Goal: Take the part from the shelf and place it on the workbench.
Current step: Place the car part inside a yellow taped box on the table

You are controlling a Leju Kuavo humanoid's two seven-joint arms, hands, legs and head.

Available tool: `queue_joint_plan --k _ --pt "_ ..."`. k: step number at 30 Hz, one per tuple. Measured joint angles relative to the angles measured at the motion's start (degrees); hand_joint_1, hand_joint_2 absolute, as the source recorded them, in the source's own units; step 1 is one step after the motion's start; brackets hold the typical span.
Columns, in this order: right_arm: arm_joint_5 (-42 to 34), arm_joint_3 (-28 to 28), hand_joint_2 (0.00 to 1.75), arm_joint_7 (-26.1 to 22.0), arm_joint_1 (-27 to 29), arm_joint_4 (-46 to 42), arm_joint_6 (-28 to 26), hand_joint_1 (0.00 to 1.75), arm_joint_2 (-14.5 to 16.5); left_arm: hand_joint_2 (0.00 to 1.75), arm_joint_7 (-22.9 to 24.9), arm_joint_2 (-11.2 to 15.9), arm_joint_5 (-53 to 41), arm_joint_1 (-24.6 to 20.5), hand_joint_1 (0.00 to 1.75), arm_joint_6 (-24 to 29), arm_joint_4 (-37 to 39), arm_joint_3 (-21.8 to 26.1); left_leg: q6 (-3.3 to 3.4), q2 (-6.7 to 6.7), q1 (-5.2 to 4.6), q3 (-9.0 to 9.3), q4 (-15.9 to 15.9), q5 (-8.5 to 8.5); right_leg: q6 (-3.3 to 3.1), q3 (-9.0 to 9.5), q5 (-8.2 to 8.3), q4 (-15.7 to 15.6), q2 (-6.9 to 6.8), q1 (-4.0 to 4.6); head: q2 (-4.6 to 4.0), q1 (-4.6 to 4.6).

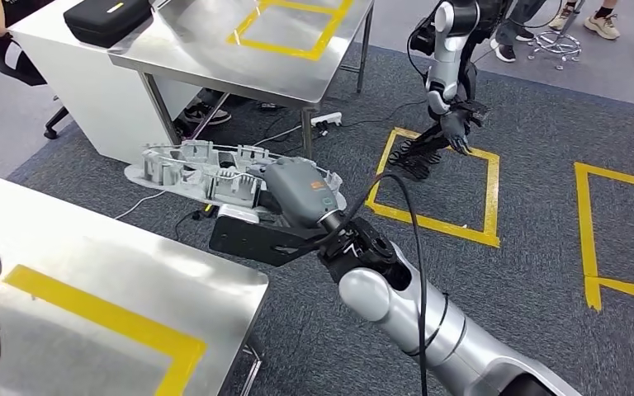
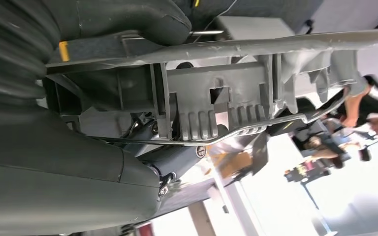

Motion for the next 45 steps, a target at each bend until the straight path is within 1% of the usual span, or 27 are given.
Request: queue_joint_plan --k 2,3,4,6,8,10,11,12,14,16,18,20,22,24,25,26,27,28,30,32,33,34,36,38,41,43,45 --pt "0.0 0.2 1.75 0.0 0.1 0.4 0.0 1.75 0.0 0.00 0.0 0.0 0.1 0.1 0.00 0.1 0.2 -0.1 -0.82 1.11 0.60 -2.28 4.4 -1.12 0.30 -0.06 -0.22 0.1 -1.49 -0.11 0.00 -0.45" --pt "-0.1 0.3 1.75 -0.1 0.1 0.6 0.0 1.75 0.1 0.00 0.0 0.0 0.2 0.1 0.00 0.2 0.3 -0.1 -1.27 1.48 0.91 -1.91 3.7 -0.41 0.57 -0.10 -0.37 0.2 -2.21 -0.25 -0.01 -0.64" --pt "-0.1 0.3 1.75 -0.1 0.1 0.9 0.0 1.75 0.1 0.00 -0.1 0.0 0.3 0.1 0.00 0.3 0.4 -0.2 -1.77 2.13 1.22 -0.27 1.0 0.99 0.96 -0.15 -0.60 0.5 -2.92 -0.46 -0.01 -0.75" --pt "-0.2 0.5 1.75 -0.3 0.1 1.3 0.0 1.75 0.2 0.00 -0.3 0.0 0.4 0.0 0.00 0.4 0.6 -0.3 -2.58 4.93 1.58 4.03 -5.9 2.98 2.07 -0.42 -1.47 1.8 -4.14 -0.49 -0.01 -1.28" --pt "-0.1 0.7 1.75 -0.6 0.0 1.5 -0.1 1.75 0.5 0.00 -0.5 0.0 0.6 0.0 0.00 0.6 0.8 -0.4 -1.93 6.30 1.59 5.90 -8.4 3.05 2.97 -0.70 -2.50 3.2 -5.24 -0.18 -0.01 -1.45" --pt "0.1 0.9 1.75 -1.0 -0.1 1.5 -0.2 1.75 0.7 0.00 -0.6 0.0 0.7 0.0 0.00 0.7 0.9 -0.5 -0.59 4.71 1.44 5.54 -7.7 2.95 3.34 -0.72 -3.02 3.8 -6.46 -0.21 -0.01 -0.81" --pt "0.2 1.1 1.75 -1.0 -0.1 1.5 -0.2 1.75 0.8 0.00 -0.7 0.0 0.7 -0.1 0.00 0.7 1.0 -0.5 -0.22 3.88 1.40 5.40 -7.7 3.03 3.62 -0.91 -3.41 4.2 -6.21 -0.45 -0.01 -0.38" --pt "0.3 1.2 1.75 -1.1 0.0 1.5 -0.2 1.75 0.9 0.00 -0.7 0.0 0.7 -0.2 0.00 0.7 1.0 -0.6 0.13 3.02 1.36 5.34 -7.6 3.11 3.86 -1.39 -4.25 5.3 -5.10 -0.77 -0.01 -0.12" --pt "0.6 1.5 1.75 -1.3 0.0 1.5 -0.1 1.75 1.1 0.00 -0.7 0.0 0.7 -0.5 0.00 0.7 1.1 -0.7 0.63 1.37 1.30 5.30 -7.7 3.29 4.19 -3.95 -7.19 10.8 -1.56 -1.18 -0.01 0.55" --pt "1.0 1.9 1.75 -1.5 0.3 1.5 0.0 1.75 1.1 0.00 -0.6 0.0 0.7 -0.5 0.00 0.8 1.1 -0.8 0.94 -0.38 1.03 5.23 -7.7 3.39 3.96 -7.72 -9.88 18.4 0.25 -1.08 -0.01 1.16" --pt "1.2 2.4 1.75 -1.5 0.6 1.5 0.2 1.75 1.3 0.00 -0.5 0.0 0.7 -0.5 0.00 0.8 1.2 -0.9 1.12 -2.24 0.64 5.21 -7.7 3.44 3.26 -9.49 -9.41 20.8 0.70 -0.81 0.00 1.53" --pt "1.4 2.8 1.75 -1.6 0.8 1.5 0.4 1.75 1.6 0.00 -0.4 0.0 0.7 -0.6 0.00 0.8 1.2 -1.1 1.21 -3.98 0.34 5.20 -7.8 3.58 2.01 -7.36 -5.79 15.0 1.66 -0.30 -0.01 1.72" --pt "1.5 3.1 1.75 -1.7 0.8 1.4 0.6 1.75 2.1 0.00 -0.4 0.0 0.7 -0.6 0.00 0.8 1.2 -1.1 1.06 -5.42 0.49 5.17 -8.1 3.86 0.51 -3.83 -3.05 7.4 4.07 0.33 0.00 1.61" --pt "1.6 3.3 1.75 -1.8 0.7 1.3 0.6 1.75 2.6 0.00 -0.4 0.0 0.6 -0.7 0.00 0.8 1.3 -1.2 0.55 -6.61 0.87 5.05 -8.6 4.29 -0.48 -1.99 -2.36 4.3 5.08 0.87 0.01 1.67" --pt "1.7 3.4 1.75 -1.9 0.6 1.3 0.7 1.75 2.9 0.00 -0.3 0.0 0.6 -0.7 0.00 0.8 1.4 -1.3 0.17 -7.28 0.91 5.03 -9.0 4.60 -0.79 -1.57 -2.03 3.8 4.45 1.03 0.01 1.79" --pt "1.7 3.6 1.75 -1.9 0.6 1.3 0.7 1.75 3.1 0.00 -0.3 0.0 0.6 -0.7 0.00 0.8 1.5 -1.3 0.03 -7.15 0.87 4.92 -9.3 4.85 -0.94 -1.19 -1.55 3.0 3.67 0.88 0.01 2.03" --pt "1.7 3.7 1.75 -1.9 0.6 1.3 0.8 1.75 3.4 0.00 -0.3 0.1 0.5 -0.9 0.00 0.8 1.5 -1.3 -0.06 -5.97 0.67 4.58 -9.1 4.64 -0.98 -0.67 -1.02 1.9 2.90 0.71 0.00 1.94" --pt "1.7 3.8 1.75 -2.0 0.5 1.3 0.8 1.75 3.6 0.00 -0.3 0.1 0.5 -1.2 0.00 0.8 1.5 -1.3 -0.13 -4.18 0.46 3.87 -7.9 3.80 -0.99 -0.22 -0.51 0.9 2.11 0.49 0.01 1.67" --pt "1.7 4.1 1.75 -2.1 0.7 1.3 0.9 1.75 3.9 0.00 -0.3 0.2 0.3 -1.5 0.00 0.8 1.6 -1.4 -0.44 -0.26 0.34 1.12 -2.3 0.69 -0.74 0.20 -0.10 0.0 0.69 0.25 0.00 0.81" --pt "1.7 4.4 1.75 -2.3 1.0 1.5 1.0 1.75 3.9 0.00 -0.1 0.2 0.1 -1.5 0.00 0.8 1.7 -1.5 -1.19 0.92 0.72 -1.54 3.6 -1.43 -0.42 0.10 -0.23 0.1 -0.72 0.07 0.01 0.15" --pt "1.6 4.6 1.75 -2.4 1.1 1.6 1.1 1.75 3.9 0.00 -0.1 0.2 0.0 -1.4 0.00 0.8 1.8 -1.6 -1.66 1.22 0.97 -1.75 4.2 -1.22 -0.11 0.03 -0.37 0.2 -1.47 -0.09 0.00 -0.09" --pt "1.5 4.7 1.75 -2.6 1.2 1.8 1.3 1.75 3.9 0.00 0.0 0.2 -0.1 -1.5 0.00 0.8 1.8 -1.7 -2.20 1.68 1.22 -0.83 2.8 -0.17 0.31 -0.07 -0.59 0.5 -2.23 -0.34 0.00 -0.26" --pt "1.2 5.1 1.75 -2.8 1.4 2.2 1.6 1.75 3.9 0.00 0.0 0.2 -0.1 -1.6 0.00 0.9 1.9 -1.9 -3.31 3.86 1.52 3.01 -3.5 2.16 1.54 -0.50 -1.45 1.9 -3.58 -0.75 -0.01 -0.62" --pt "0.9 5.3 1.75 -3.1 1.5 2.5 1.8 1.75 4.0 0.00 0.0 0.2 -0.1 -1.8 0.00 0.9 2.0 -2.1 -2.91 5.31 1.58 5.39 -7.1 2.64 2.62 -1.31 -2.64 3.9 -4.58 -0.69 -0.01 -1.14" --pt "0.3 5.6 1.75 -3.8 2.0 2.9 2.0 1.75 4.0 0.00 -0.2 0.1 -0.3 -1.7 0.00 0.9 2.3 -2.2 -0.90 3.45 1.55 5.08 -6.7 2.43 3.28 -1.73 -3.52 4.9 -5.76 -0.58 -0.01 -0.38" --pt "-0.4 5.8 1.75 -4.4 2.4 3.3 2.2 1.75 4.0 0.00 -0.6 0.0 -0.5 -1.4 0.00 0.9 2.3 -2.3 -0.29 1.92 1.52 4.90 -6.7 2.64 3.79 -2.52 -5.12 6.9 -3.92 -1.07 -0.01 0.24" --pt "-1.1 5.9 1.75 -4.9 2.7 3.8 2.5 1.75 3.9 0.00 -0.9 0.0 -0.6 -1.3 0.00 0.9 2.4 -2.4 0.16 0.46 1.44 4.85 -6.9 2.87 4.05 -5.15 -8.26 13.0 -0.87 -1.39 -0.01 0.92"
